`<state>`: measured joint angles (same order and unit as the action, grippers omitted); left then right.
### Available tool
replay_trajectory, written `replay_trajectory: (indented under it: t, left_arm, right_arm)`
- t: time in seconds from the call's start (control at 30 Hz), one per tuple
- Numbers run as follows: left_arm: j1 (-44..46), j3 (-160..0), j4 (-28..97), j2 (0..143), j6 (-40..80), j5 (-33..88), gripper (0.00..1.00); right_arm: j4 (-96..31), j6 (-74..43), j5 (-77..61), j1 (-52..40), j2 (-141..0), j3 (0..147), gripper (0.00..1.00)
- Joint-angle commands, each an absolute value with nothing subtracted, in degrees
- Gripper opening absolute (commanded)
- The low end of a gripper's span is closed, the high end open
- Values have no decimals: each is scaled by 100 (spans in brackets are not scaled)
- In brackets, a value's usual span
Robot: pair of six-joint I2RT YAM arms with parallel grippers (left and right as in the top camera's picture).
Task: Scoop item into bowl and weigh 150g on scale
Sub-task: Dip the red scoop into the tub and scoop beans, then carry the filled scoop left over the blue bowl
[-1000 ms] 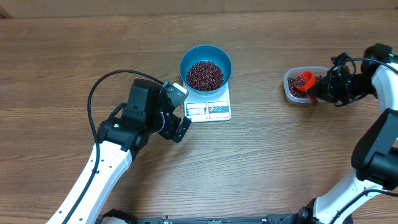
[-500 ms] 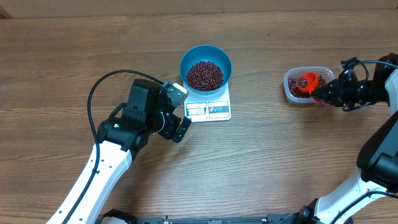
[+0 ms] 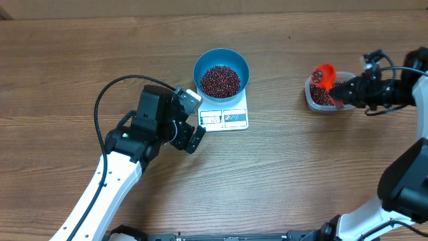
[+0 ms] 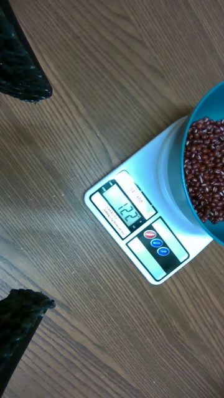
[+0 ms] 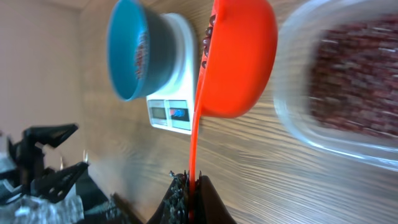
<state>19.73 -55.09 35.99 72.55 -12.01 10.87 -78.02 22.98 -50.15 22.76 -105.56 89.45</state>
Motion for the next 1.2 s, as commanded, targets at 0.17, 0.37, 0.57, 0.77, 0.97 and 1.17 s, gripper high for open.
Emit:
replay_trajectory:
  t: [0.17, 0.37, 0.57, 0.77, 0.97, 1.17]
  left_arm:
    - [1953, -5489, 3594, 7286, -1135, 1050, 99]
    - [1953, -5489, 3594, 7286, -1135, 1050, 100]
    - [1953, -5489, 3594, 7286, -1135, 1050, 100]
    - [1953, -5489, 3594, 7286, -1135, 1050, 99]
    - [1953, -5489, 3594, 7286, -1135, 1050, 100]
    - [1953, -5489, 3594, 7286, -1135, 1050, 100]
  right_arm:
    - [-7426, 1850, -5415, 1072, -10381, 9109, 4]
    - [-6580, 899, -5162, 121, -10381, 9192, 4]
    - [-5806, 178, -4545, -701, -10381, 9196, 4]
    - [-5347, -187, -3828, -1247, -10381, 9196, 4]
    - [-5127, -285, -2613, -1769, -10381, 9196, 4]
    - [-5004, -301, -1516, -2165, -10381, 9196, 4]
